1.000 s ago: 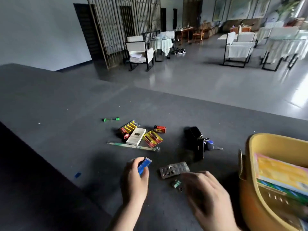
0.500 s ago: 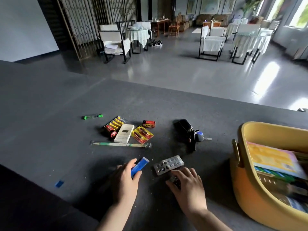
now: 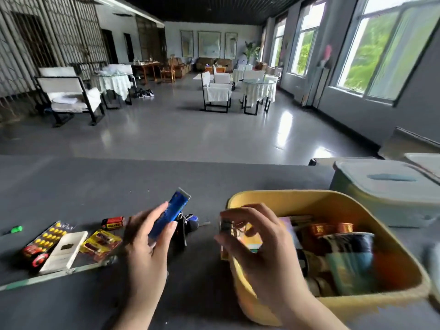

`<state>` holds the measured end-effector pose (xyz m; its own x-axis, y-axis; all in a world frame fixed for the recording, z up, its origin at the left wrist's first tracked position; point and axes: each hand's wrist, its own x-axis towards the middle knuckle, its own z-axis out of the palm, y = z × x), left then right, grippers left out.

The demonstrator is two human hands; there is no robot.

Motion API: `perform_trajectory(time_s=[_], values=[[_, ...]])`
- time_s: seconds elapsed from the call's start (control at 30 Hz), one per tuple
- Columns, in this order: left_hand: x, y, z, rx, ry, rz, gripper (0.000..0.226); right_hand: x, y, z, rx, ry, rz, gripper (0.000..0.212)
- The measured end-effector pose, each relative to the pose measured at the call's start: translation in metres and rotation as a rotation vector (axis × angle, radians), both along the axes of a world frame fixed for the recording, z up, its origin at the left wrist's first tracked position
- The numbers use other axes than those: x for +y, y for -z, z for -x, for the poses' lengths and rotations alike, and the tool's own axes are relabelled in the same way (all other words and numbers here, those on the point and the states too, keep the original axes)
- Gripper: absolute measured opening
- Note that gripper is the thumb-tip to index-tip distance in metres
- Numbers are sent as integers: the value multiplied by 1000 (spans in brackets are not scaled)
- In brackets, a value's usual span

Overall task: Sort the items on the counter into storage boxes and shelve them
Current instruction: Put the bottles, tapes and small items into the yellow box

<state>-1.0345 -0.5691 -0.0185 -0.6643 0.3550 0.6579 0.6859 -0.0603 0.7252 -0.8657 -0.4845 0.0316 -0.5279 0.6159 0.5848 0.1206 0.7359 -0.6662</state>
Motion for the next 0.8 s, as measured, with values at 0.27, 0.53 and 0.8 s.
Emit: perform_trajectory(time_s=[0.27,0.53,0.8], values=[[108,-30,-66,123,406,166,31,133,16,-94,-320,333,77,22],[173,-16,-58,315,620,807,28,191,16,-99,-322,314,59,20],[175,10,-54,508,441,1138,34,203,43,-44,-536,181,55,22]])
